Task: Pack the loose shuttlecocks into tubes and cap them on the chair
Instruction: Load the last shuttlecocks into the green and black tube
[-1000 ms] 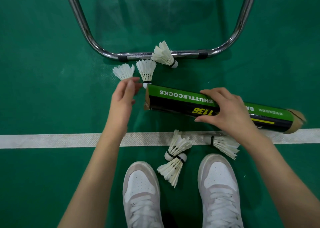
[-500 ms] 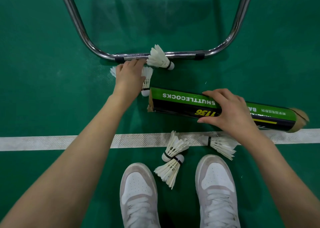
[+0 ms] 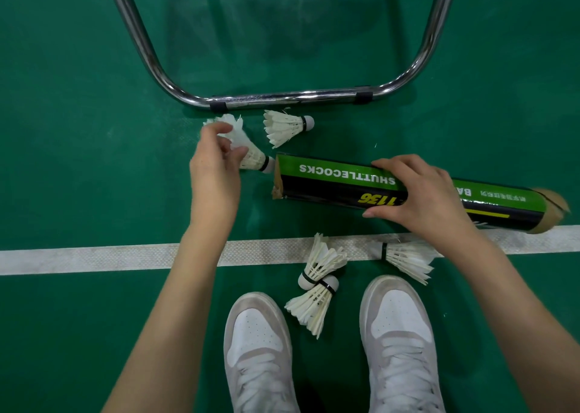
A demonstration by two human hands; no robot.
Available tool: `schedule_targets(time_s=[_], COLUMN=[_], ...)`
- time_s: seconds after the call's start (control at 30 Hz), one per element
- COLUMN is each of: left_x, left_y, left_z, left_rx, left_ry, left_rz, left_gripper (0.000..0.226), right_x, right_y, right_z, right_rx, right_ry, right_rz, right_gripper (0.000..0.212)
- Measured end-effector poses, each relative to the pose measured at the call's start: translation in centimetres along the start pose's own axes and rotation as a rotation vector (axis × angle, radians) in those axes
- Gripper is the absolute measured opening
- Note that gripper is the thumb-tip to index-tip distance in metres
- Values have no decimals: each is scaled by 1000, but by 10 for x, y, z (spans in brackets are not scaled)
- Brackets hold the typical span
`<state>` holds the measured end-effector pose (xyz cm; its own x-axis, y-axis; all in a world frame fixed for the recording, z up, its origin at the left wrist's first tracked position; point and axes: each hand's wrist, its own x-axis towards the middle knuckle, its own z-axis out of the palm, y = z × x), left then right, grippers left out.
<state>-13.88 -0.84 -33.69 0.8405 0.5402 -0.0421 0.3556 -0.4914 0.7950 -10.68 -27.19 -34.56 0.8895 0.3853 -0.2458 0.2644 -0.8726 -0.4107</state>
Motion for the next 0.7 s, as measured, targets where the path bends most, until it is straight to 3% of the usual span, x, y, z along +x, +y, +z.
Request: schedule_targets(time_s=[0.13, 0.27, 0.57, 0.7], left_x=[-22, -38, -56, -62], left_y=[-7, -8, -4, -2], left_z=[-18, -11, 9, 7], left_rx=[-102, -204, -601, -632], left_ry=[68, 6, -119, -166], left_rz=[-7, -40, -311, -344], left_gripper=[21, 19, 7, 24], right_x=[1, -1, -5, -7], right_y=[0, -3, -10, -10], right_z=[0, 4, 14, 20], right_rx=[-9, -4, -12, -47], right_ry=[23, 33, 76, 85], right_rz=[1, -24, -65, -69], right_gripper=[81, 80, 78, 78])
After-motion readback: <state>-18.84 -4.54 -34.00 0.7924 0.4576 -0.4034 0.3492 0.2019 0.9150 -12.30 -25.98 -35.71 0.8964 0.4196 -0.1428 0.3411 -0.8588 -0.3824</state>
